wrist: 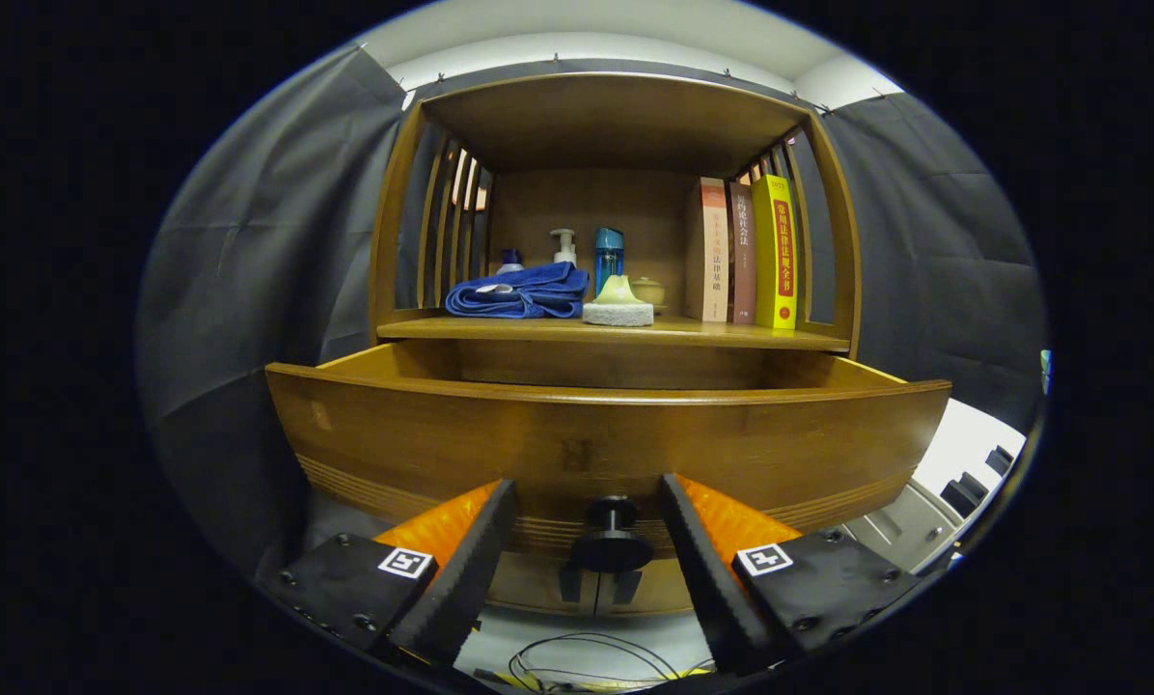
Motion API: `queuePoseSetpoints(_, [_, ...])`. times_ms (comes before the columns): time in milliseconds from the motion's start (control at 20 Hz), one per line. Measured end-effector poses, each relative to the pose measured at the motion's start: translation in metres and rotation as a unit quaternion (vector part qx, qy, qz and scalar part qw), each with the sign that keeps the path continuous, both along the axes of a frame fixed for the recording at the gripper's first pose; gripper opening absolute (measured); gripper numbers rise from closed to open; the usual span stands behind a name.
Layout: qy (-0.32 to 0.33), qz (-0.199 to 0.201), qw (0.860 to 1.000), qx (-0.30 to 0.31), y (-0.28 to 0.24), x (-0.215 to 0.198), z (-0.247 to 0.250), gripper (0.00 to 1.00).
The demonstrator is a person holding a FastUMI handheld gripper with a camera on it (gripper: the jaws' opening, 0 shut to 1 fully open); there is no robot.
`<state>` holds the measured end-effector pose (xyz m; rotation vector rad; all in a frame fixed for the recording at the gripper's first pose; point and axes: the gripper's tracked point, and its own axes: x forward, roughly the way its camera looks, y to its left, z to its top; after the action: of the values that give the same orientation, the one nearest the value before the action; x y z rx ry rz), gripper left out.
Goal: Pull open the drawer, take out the items inside it, and place them on the countertop above the cabinet.
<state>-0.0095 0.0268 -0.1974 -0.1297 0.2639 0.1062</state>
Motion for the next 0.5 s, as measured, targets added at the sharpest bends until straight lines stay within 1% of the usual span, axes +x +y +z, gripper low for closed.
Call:
queuePoseSetpoints(150, [0.016,-0.032,0.999,-0.016,-0.0123,0.0005,-0.0100,0.99])
queuePoseSetpoints(500, [0.022,-0.033,0.999,-0.018,-0.0097,0.0069,-0.0117,0.99])
